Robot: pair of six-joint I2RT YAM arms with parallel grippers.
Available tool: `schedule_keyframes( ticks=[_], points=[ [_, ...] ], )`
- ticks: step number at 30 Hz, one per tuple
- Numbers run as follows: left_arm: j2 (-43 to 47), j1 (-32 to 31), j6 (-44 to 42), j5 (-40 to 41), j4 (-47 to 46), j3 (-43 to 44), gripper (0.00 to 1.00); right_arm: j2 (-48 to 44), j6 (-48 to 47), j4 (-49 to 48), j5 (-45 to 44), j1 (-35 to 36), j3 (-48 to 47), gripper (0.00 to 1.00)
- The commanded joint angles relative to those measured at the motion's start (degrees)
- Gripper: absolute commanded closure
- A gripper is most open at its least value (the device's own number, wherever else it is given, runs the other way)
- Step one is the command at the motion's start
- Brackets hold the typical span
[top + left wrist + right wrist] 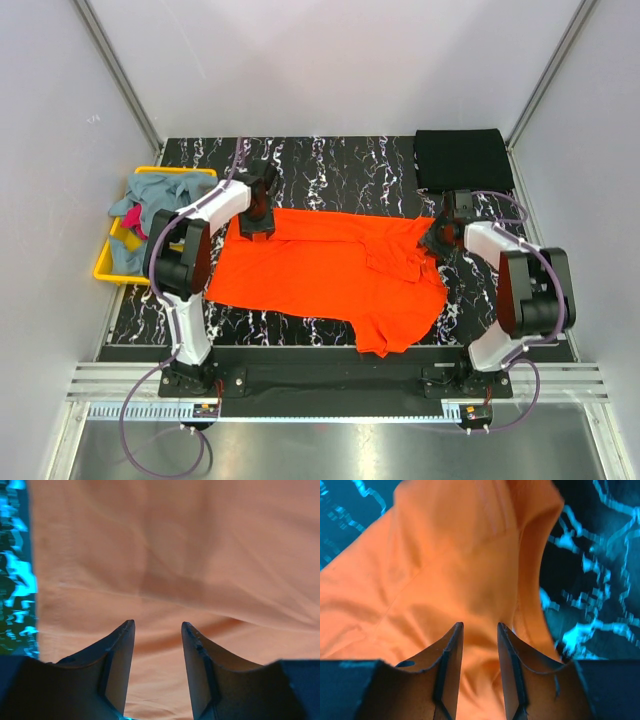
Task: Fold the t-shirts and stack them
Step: Fold the tshirt
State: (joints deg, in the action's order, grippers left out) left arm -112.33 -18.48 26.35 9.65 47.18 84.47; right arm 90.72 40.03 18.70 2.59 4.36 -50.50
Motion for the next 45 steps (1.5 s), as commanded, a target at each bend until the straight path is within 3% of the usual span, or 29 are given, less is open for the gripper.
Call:
schedule_keyframes(
  ticks=[1, 7, 17, 25, 31, 40, 45],
  points=[
    [3.88, 2.65, -1.04, 5.11, -1.12, -0.79, 0.53, 4.54, -4.69, -1.73, 0.13, -2.07, -4.86, 0.6],
    [0.2, 7.21, -0.42, 7.05, -1.3, -0.1, 0.57, 10.97, -7.06, -3.14, 1.89, -4.01, -7.85, 0.61],
    [-5.7, 11.1, -0.5, 3.81, -1.39, 4.91, 0.76, 14.22, -11.91, -2.7, -0.57, -7.44, -11.28, 0.61],
    [-1.5, 11.1, -2.0, -1.9, -1.92, 5.18, 0.75, 16.07, -13.31, -1.83, -1.88, -7.61, -13.74, 0.61],
    [4.39, 11.1, -3.58, -5.26, -1.83, 4.39, 0.69, 17.03, -14.72, -0.07, -2.24, -8.23, -17.17, 0.62],
    [0.89, 11.98, -2.36, -9.03, -3.32, 1.58, 0.78, 17.65, -15.42, 0.2, -1.36, -8.32, -17.17, 0.62],
    [0.1, 12.06, -1.39, -9.21, -4.11, 0.27, 0.73, 17.74, -15.16, 0.11, -1.01, -8.32, -17.44, 0.62]
  ],
)
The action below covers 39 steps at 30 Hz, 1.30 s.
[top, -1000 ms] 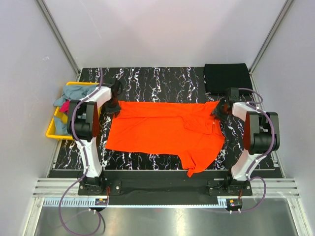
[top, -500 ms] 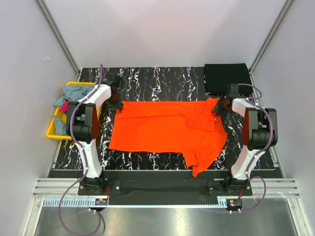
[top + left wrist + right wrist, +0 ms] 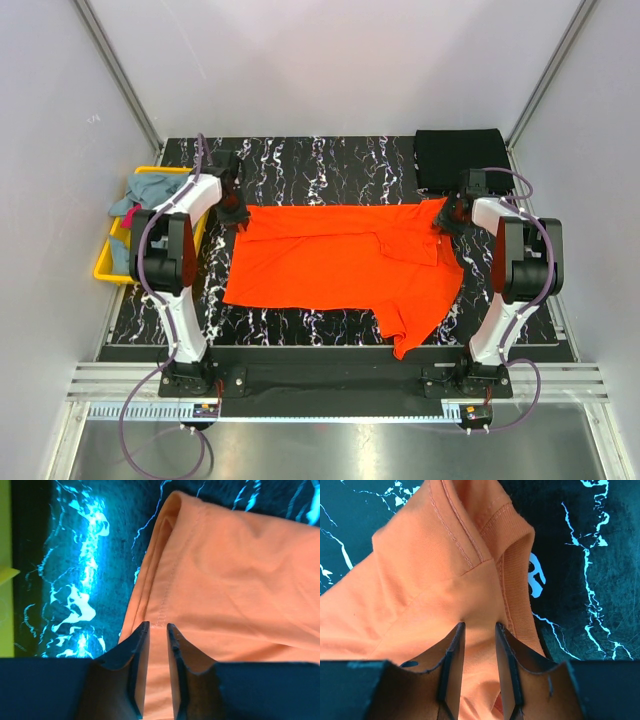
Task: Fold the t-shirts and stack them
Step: Fold the tshirt
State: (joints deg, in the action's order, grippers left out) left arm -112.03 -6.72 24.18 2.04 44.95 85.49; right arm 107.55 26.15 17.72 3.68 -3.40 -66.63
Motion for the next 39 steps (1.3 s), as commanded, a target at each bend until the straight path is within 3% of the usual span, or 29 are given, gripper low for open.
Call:
schedule_keyframes(
  ticks=[1, 7, 19, 23, 26, 39],
  points=[
    [-0.3, 0.3, 0.78, -1.26, -1.97, -1.03, 0.72, 1.08, -1.28, 1.09, -2.01, -0.64, -1.4, 0.62],
    [-1.44, 0.22, 1.04, -1.69, -2.93, -2.17, 0.69, 2.05, -0.93, 1.18, -1.31, -0.73, -1.66, 0.62],
    [-3.2, 0.22, 1.83, -1.08, -3.46, -1.65, 0.74, 1.44, -0.75, 1.09, -1.4, -1.08, -1.48, 0.62],
    [-3.46, 0.22, 1.66, -1.16, -3.73, -1.56, 0.83, 1.53, -0.84, 1.18, -1.22, -1.17, -1.31, 0.63],
    [-2.94, 0.22, 1.57, -0.81, -3.64, -1.56, 1.0, 1.44, -0.75, 1.09, -1.66, -1.17, -1.13, 0.62],
    [-1.26, 0.22, 0.86, 7.71, -1.71, 1.6, 1.0, 2.05, 0.04, 1.97, -2.54, -2.4, -1.31, 0.63]
  ],
)
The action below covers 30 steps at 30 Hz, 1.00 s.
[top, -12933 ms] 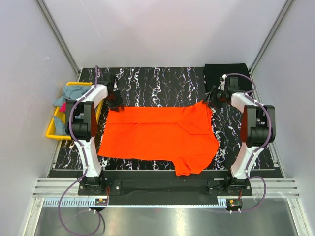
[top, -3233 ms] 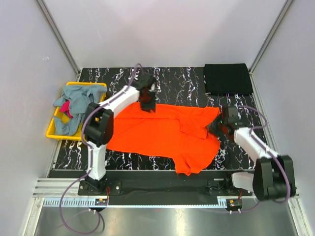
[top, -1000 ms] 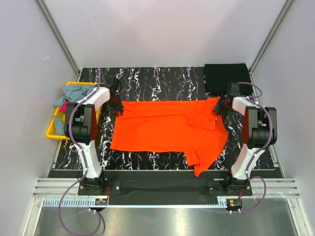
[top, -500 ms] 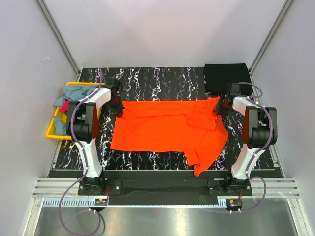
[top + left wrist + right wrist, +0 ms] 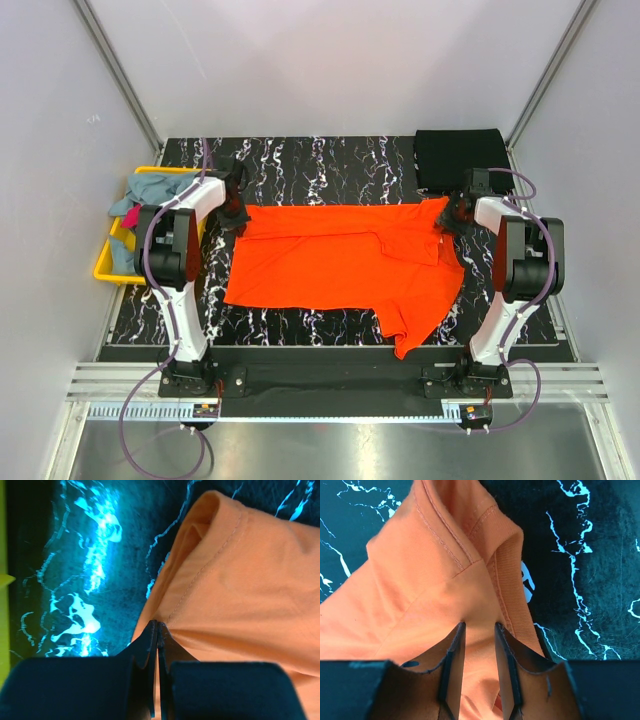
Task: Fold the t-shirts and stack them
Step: Fold the tshirt
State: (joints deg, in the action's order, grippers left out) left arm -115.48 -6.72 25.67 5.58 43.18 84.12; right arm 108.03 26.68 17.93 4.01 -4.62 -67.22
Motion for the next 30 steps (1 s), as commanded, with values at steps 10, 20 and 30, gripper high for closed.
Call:
schedule_keyframes(
  ticks=[10, 20, 30],
  points=[
    [0.96, 0.22, -0.36, 4.97, 0.77, 3.86, 1.0, 1.22, -0.75, 2.54, -3.66, -1.27, -0.89, 0.63],
    [4.29, -0.66, -0.36, 4.7, 3.14, 5.26, 0.75, -3.17, 1.1, 3.6, 0.47, -1.27, 0.25, 0.61],
    [0.62, -4.35, -3.0, -4.08, 2.97, 17.13, 0.67, -7.31, 1.54, 5.35, 1.09, -1.35, -2.21, 0.56]
  ],
)
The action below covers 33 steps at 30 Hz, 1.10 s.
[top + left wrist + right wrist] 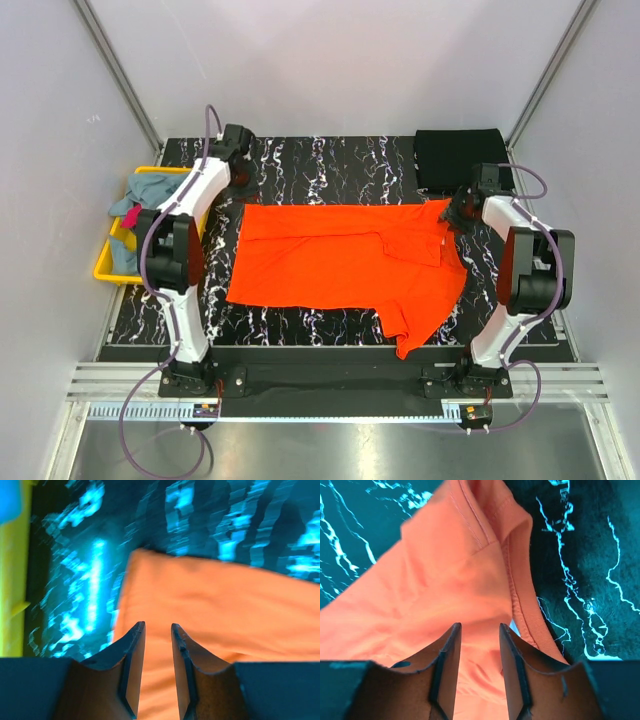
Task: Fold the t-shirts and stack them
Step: Fold the tshirt
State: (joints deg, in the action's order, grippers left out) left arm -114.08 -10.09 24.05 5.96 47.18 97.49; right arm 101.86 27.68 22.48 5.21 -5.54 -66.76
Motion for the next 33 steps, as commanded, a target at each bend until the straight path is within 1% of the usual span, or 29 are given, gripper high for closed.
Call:
schedule_keyframes(
  ticks=[1, 4, 5, 8, 13, 18, 20, 25, 27, 28, 29, 30, 31, 33],
  points=[
    [-2.97, -0.9, -1.38, -4.72, -1.21, 4.98, 0.67, -0.45, -0.08, 1.07, -0.29, -0.44, -3.8, 0.55],
    [-6.92, -0.9, -1.47, -4.46, -1.12, 6.65, 0.68, 1.49, -2.79, 1.86, -2.57, -0.61, -6.0, 0.48],
    [-7.64, -0.9, -1.47, -4.46, -1.04, 6.92, 0.68, 1.93, -3.59, 2.13, -4.23, -0.7, -6.53, 0.47],
    [-10.01, -0.72, -1.64, -3.41, -1.21, 7.53, 0.68, 3.25, -5.7, 2.39, -4.77, -2.28, -8.12, 0.47],
    [-13.35, 0.33, -1.38, -2.53, -1.12, 8.42, 0.68, 6.85, -7.9, 2.57, 1.63, -4.65, -11.19, 0.51],
    [-14.85, 1.21, -1.2, -1.74, -1.12, 8.85, 0.68, 10.89, -9.31, 2.57, 9.54, -5.53, -13.74, 0.51],
    [-15.03, 1.56, -0.94, -1.65, -1.04, 8.68, 0.68, 12.38, -10.01, 2.66, 11.21, -5.53, -15.06, 0.51],
    [-15.29, 1.82, -0.85, -1.21, -1.04, 8.68, 0.67, 14.33, -10.37, 2.57, 10.52, -5.53, -15.77, 0.53],
    [-15.64, 2.09, -0.59, -0.95, -1.04, 8.77, 0.66, 14.94, -10.45, 2.57, 9.73, -5.53, -15.51, 0.59],
    [-15.73, 2.18, -0.41, -0.95, -1.12, 8.85, 0.66, 15.03, -10.46, 2.57, 9.12, -5.53, -15.33, 0.65],
    [-15.82, 2.26, 0.02, -0.6, -1.04, 8.59, 0.66, 14.94, -10.46, 2.57, 7.55, -5.62, -15.07, 0.76],
    [-15.99, 2.53, 0.29, -0.51, -1.04, 8.24, 0.66, 14.86, -10.19, 2.66, 6.66, -5.62, -14.46, 0.85],
    [-16.08, 2.7, 0.55, -0.33, -0.86, 8.07, 0.66, 14.77, -9.84, 2.57, 5.61, -5.71, -14.1, 0.91],
    [-16.43, 3.05, 1.52, 0.02, -0.68, 7.63, 0.65, 13.98, -8.79, 2.57, 2.27, -5.88, -12.79, 1.0]
  ],
)
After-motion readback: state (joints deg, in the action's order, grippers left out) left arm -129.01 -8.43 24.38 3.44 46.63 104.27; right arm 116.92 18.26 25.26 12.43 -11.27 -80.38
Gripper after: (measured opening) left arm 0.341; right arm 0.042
